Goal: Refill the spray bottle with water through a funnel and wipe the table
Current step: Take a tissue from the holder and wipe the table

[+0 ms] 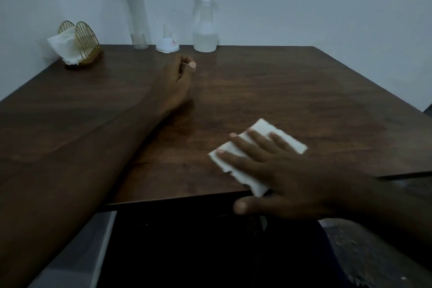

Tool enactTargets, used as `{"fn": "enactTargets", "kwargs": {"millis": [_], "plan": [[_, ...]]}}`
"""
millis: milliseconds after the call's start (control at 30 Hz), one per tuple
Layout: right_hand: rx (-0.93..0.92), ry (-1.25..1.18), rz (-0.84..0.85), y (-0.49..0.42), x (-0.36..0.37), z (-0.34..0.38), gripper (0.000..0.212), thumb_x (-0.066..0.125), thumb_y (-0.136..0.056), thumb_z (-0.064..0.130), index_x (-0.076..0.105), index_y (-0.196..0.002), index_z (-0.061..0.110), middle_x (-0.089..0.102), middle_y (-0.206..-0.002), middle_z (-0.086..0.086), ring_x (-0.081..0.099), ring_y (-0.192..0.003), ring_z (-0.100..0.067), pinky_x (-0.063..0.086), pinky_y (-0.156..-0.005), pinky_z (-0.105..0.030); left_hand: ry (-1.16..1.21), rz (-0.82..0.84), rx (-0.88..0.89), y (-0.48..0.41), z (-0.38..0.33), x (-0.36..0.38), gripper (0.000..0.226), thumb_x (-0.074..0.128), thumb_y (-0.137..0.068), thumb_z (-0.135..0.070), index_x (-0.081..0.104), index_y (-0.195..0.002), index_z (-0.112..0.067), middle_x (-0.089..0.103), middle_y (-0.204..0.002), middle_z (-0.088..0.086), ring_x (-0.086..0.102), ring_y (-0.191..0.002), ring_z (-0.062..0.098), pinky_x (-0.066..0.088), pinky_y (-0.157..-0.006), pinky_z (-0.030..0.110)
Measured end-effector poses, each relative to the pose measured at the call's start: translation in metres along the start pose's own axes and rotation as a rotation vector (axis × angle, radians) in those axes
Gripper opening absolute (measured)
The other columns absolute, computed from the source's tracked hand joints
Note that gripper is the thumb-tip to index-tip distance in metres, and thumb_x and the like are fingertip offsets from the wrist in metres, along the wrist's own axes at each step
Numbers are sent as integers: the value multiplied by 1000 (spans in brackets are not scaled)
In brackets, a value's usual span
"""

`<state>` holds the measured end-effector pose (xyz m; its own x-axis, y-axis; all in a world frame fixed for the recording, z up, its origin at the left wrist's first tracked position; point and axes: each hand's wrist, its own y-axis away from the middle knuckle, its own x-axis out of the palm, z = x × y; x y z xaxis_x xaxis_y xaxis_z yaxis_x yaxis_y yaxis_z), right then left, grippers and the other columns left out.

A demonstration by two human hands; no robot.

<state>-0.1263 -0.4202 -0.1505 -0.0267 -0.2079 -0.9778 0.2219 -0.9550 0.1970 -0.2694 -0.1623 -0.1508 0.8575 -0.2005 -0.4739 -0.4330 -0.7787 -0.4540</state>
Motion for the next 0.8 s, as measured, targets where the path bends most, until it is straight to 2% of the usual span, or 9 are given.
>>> {"fn": "enactTargets", "kwargs": {"millis": [133, 300, 367, 400, 433, 500, 600, 700, 800], "plan": [[127, 79, -16, 54, 6, -37, 92, 24, -74, 93, -25, -143, 58, -30, -159, 17, -31, -147, -14, -12, -121, -43, -48, 34, 41, 0, -2, 7, 29, 43, -99, -43, 51, -118, -24, 61, -102, -6, 61, -97, 8, 46, -81, 18], [168, 66, -144, 65, 23, -19, 57, -11, -83, 73, -22, -138, 66, -23, -159, 23, -24, -149, -11, -9, -122, -36, -93, 88, 55, -1, -4, 12, 37, 41, -98, -48, 48, -126, -26, 58, -112, -7, 59, -104, 10, 49, -91, 34], [170, -178, -212, 62, 11, -3, 49, -1, -85, 75, 5, -134, 77, 2, -157, 36, -3, -150, 1, -1, -122, -25, -96, 86, 59, -1, -3, 12, 37, 39, -96, -54, 49, -123, -31, 59, -111, -10, 59, -104, 9, 50, -92, 37], [173, -371, -294, 60, -1, 3, 45, 9, -89, 73, 27, -130, 75, 26, -151, 40, 21, -145, 8, 15, -121, -21, -90, 84, 57, -1, -2, 12, 37, 38, -94, -57, 49, -120, -34, 59, -110, -12, 60, -104, 8, 50, -92, 38], [176, -579, -403, 57, -15, 6, 41, 19, -93, 69, 50, -122, 66, 51, -136, 37, 45, -129, 11, 34, -112, -17, -84, 83, 53, -1, -1, 12, 36, 38, -91, -61, 48, -117, -39, 60, -109, -13, 60, -103, 6, 50, -92, 38], [182, -857, -584, 45, -45, 2, 43, 32, -95, 62, 70, -106, 44, 73, -106, 19, 69, -97, 1, 54, -86, -18, -62, 74, 48, -1, -1, 12, 33, 37, -88, -65, 48, -111, -45, 61, -107, -14, 61, -102, 5, 50, -93, 39], [282, -1237, -665, 18, -83, -16, 39, 47, -97, 52, 72, -95, 22, 78, -94, 3, 75, -87, -16, 61, -76, -36, -2, 34, 57, -3, -1, 15, 35, 39, -87, -64, 50, -111, -40, 63, -102, -10, 62, -100, 9, 50, -93, 38], [418, -1467, -646, -9, -95, -36, 26, 54, -101, 34, 69, -100, 12, 78, -93, -2, 76, -83, -18, 62, -66, -34, 39, 22, 40, -4, 1, 14, 39, 41, -84, -64, 51, -111, -36, 63, -99, -13, 63, -98, 7, 50, -90, 29], [612, -1191, -610, -27, -75, -60, 28, 57, -99, 34, 66, -110, 10, 72, -112, -7, 69, -104, -25, 58, -85, -44, 30, 32, 27, -7, 4, 11, 32, 45, -91, -57, 50, -113, -35, 63, -99, -14, 63, -97, 4, 48, -84, 23]]}}
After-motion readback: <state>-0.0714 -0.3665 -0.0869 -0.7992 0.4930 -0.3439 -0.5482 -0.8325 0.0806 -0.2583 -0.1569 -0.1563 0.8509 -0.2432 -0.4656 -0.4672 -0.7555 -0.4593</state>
